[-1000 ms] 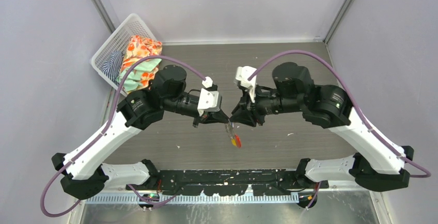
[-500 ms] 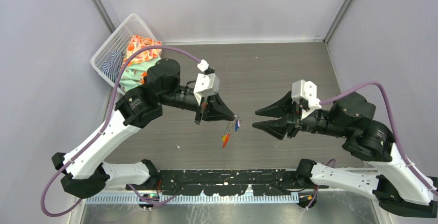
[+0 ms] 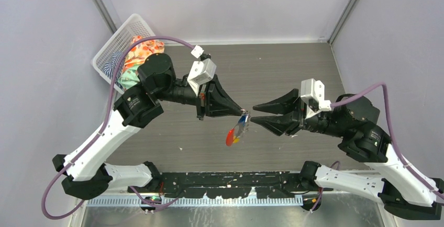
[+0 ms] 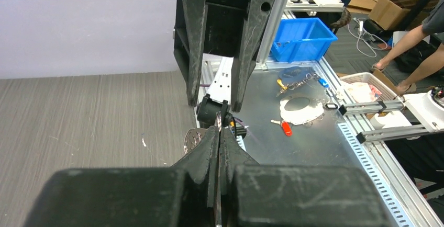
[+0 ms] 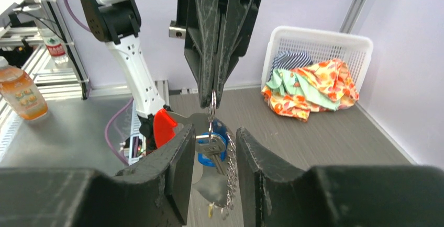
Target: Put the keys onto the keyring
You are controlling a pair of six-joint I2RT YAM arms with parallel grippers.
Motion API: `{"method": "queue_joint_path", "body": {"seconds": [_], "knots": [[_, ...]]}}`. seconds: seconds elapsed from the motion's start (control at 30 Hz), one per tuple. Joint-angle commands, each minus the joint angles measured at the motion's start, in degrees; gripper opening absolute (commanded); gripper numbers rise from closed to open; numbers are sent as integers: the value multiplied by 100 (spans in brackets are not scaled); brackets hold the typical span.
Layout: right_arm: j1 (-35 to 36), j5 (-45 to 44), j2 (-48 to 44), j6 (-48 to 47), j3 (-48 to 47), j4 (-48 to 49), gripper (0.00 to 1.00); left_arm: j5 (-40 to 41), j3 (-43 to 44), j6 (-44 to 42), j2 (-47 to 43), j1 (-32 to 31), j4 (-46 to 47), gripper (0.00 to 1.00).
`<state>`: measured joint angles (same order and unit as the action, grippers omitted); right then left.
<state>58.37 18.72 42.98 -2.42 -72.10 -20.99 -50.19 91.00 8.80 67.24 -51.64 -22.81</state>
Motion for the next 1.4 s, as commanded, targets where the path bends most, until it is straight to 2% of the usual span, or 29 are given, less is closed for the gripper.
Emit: {"method": "queue_joint_path", "body": {"seconds": [0.0, 0.17, 0.3, 0.5, 0.63, 0.77, 0.83, 0.87, 0.93, 0.97, 1.03, 1.17, 1.27, 1.37], "knots": [[-10, -14, -62, 45, -73, 593, 42, -143, -3, 148, -205, 22, 454, 0], [-4, 144, 298, 48, -418, 303, 44, -207, -109, 34, -276, 22, 421, 0], [-3, 317, 501, 66, -500, 229, 42, -243, -109, -22, -306, 22, 376, 0], [-2, 498, 677, 66, -698, -67, 24, -233, -150, -121, -383, 22, 329, 0], [0, 517, 650, 70, -696, -154, 2, -210, -211, -145, -427, 23, 346, 0], [-1, 496, 747, 83, -893, -516, 1, -140, -313, -382, -478, 31, 218, 0], [-5, 373, 860, 56, -1167, -923, 1, -61, -415, -943, -520, 31, -126, 0], [-8, 308, 959, 18, -1341, -1215, 1, 65, -450, -1327, -538, 25, -376, 3], [-9, 215, 1218, -64, -1872, -1858, 1, 198, -457, -1972, -525, 26, -917, 24], [-6, 173, 1373, -86, -2084, -2191, 1, 202, -445, -2307, -508, 23, -1170, 32], [-3, 75, 1663, -131, -2506, -2769, 1, 270, -423, -2707, -474, 23, -1520, 40], [5, -89, 2212, -291, -3195, -3747, 1, 343, -159, -3194, -311, -4, -2037, 46], [-7, -105, 2462, -374, -3522, -4110, 1, 589, -88, -3233, -251, -4, -2025, 45], [3, -102, 2609, -420, -3669, -4271, 1, 658, -44, -3238, -206, -13, -2016, 41]]}}
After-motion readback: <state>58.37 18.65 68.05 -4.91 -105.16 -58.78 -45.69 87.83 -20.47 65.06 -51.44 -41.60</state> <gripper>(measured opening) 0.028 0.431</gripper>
